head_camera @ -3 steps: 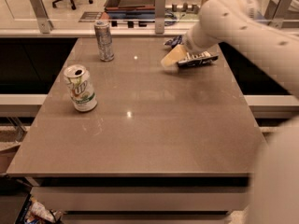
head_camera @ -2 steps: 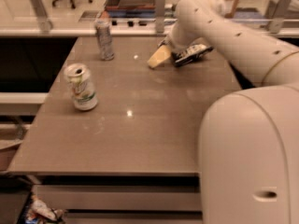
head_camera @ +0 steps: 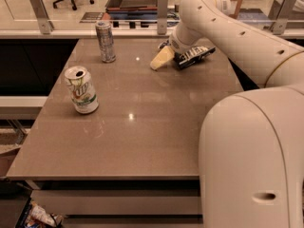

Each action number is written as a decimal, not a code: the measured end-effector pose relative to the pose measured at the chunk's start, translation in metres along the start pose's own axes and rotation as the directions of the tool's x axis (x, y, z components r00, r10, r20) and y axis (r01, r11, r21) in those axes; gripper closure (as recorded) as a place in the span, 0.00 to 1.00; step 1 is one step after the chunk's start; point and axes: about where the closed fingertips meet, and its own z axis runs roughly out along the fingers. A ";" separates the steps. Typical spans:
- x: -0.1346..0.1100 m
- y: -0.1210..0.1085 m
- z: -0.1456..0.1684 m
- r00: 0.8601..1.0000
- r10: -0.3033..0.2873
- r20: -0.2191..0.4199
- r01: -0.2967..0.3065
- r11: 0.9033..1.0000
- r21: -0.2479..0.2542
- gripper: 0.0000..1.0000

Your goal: Move blue chip bag near 7up can

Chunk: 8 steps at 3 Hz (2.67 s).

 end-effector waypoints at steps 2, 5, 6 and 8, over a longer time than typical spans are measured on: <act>-0.007 -0.003 -0.010 1.000 0.000 0.000 0.000 1.000 0.000 0.64; -0.009 -0.004 -0.013 1.000 0.000 0.000 0.000 1.000 0.000 1.00; -0.021 0.004 -0.018 1.000 -0.025 0.017 0.026 0.999 -0.033 1.00; -0.047 0.008 -0.073 0.998 -0.053 0.030 0.052 0.998 0.030 1.00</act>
Offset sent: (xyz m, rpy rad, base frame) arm 0.0000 0.0000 0.0035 0.0000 0.0001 0.0000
